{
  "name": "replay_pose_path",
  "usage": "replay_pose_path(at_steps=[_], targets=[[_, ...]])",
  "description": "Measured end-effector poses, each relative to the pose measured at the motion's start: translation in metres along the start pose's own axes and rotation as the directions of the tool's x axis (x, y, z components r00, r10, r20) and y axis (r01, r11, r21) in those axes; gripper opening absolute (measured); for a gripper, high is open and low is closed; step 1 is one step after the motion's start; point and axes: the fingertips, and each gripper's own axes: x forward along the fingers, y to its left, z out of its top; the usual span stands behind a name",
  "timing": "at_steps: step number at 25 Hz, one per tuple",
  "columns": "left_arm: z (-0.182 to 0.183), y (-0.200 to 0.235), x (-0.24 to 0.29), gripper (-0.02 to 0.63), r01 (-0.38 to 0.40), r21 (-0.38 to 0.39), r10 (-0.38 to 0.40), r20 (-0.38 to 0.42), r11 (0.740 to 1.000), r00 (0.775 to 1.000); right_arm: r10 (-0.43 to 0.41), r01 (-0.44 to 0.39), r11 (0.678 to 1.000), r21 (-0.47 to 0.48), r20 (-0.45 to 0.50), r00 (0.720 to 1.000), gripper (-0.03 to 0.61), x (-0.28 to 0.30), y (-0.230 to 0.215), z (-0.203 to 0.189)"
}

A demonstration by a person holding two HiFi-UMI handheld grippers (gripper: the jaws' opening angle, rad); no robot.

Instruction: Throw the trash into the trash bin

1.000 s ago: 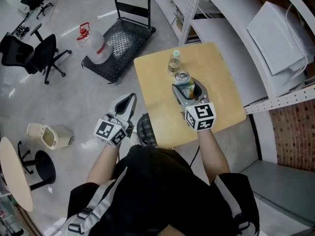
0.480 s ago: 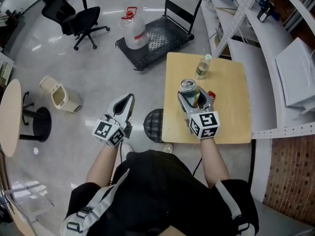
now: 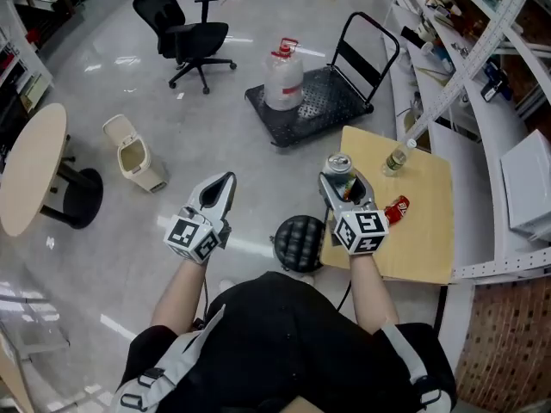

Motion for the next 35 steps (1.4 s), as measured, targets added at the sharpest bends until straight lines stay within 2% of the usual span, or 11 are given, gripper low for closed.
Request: replay_pose_path(at_steps=[5, 11, 18, 25, 32, 35], targets=[[0.019, 0.056, -0.062, 0.000, -0.142, 0.013, 0.141, 0.049, 0.990, 0.989, 0.172, -0.172, 0.982, -0.078, -0.008, 0.985, 0.296, 0.048, 0.080, 0.010], [0.030, 0.111, -0.139, 0.000, -0.272, 0.011, 0.271, 0.077, 0.962, 0.960, 0.279, -0.280, 0.956, -0.083, -0.026, 0.960, 0.295, 0.093, 0.159, 0.007], [0.038, 0.174, -0.240, 0.000, -0.432, 0.024, 0.429, 0.082, 0.902, 0.900, 0.422, -0.424, 0.905, -0.045, -0.043, 0.906, 0.295, 0.141, 0.276, -0.018], [0.043, 0.201, -0.335, 0.000, -0.592, 0.049, 0.588, 0.075, 0.804, 0.805, 0.544, -0.546, 0.838, -0.016, -0.048, 0.837, 0.295, 0.166, 0.367, -0.031], [0.043, 0.203, -0.420, 0.000, -0.748, 0.014, 0.741, 0.125, 0.664, 0.660, 0.696, -0.699, 0.714, -0.050, -0.067, 0.715, 0.295, 0.178, 0.454, -0.036], [0.053, 0.204, -0.438, 0.000, -0.783, 0.018, 0.775, 0.132, 0.622, 0.618, 0.737, -0.740, 0.671, -0.044, -0.067, 0.672, 0.294, 0.184, 0.483, -0.029]])
